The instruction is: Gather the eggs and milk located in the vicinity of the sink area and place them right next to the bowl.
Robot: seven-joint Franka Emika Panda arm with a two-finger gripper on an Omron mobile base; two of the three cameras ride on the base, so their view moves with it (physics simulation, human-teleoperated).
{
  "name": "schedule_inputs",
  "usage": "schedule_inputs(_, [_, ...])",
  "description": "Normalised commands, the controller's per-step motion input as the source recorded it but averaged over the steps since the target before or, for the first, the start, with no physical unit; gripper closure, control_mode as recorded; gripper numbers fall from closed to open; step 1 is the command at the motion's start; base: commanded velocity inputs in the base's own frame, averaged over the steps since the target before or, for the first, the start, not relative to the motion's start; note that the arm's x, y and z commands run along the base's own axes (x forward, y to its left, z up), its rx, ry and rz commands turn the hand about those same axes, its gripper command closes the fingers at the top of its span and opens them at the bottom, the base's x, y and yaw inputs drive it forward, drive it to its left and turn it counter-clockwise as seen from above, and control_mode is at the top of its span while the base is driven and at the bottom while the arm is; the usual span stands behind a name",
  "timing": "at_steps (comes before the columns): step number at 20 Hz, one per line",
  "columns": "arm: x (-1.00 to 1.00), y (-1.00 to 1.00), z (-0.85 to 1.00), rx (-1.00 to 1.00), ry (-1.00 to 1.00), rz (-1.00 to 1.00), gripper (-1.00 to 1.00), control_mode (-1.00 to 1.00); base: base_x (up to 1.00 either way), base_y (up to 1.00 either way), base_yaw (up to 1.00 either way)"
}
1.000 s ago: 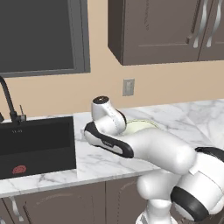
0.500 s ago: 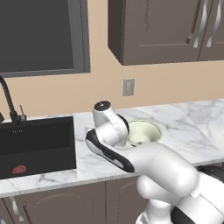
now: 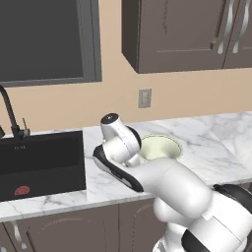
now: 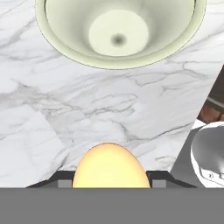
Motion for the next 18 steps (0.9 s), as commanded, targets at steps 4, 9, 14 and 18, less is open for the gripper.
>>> schedule_inputs(4, [0.09,-0.19,-0.07,0.00,-0.05,-0.12,1.00,-1.00,0.00,0.00,0.00])
schedule_inputs(9, [-0.01,-0.37,-0.01,0.00,-0.01,0.02,1.00,-1.00,0.00,0.00,0.00])
schedule_inputs(14, [0.00,-0.70,-0.13,0.00,-0.03,0.00,1.00,-1.00,0.00,0.00,0.00])
schedule_inputs(18, [-0.08,-0.14,-0.10,0.01,-0.07,0.00,1.00,-1.00,0.00,0.00,0.00])
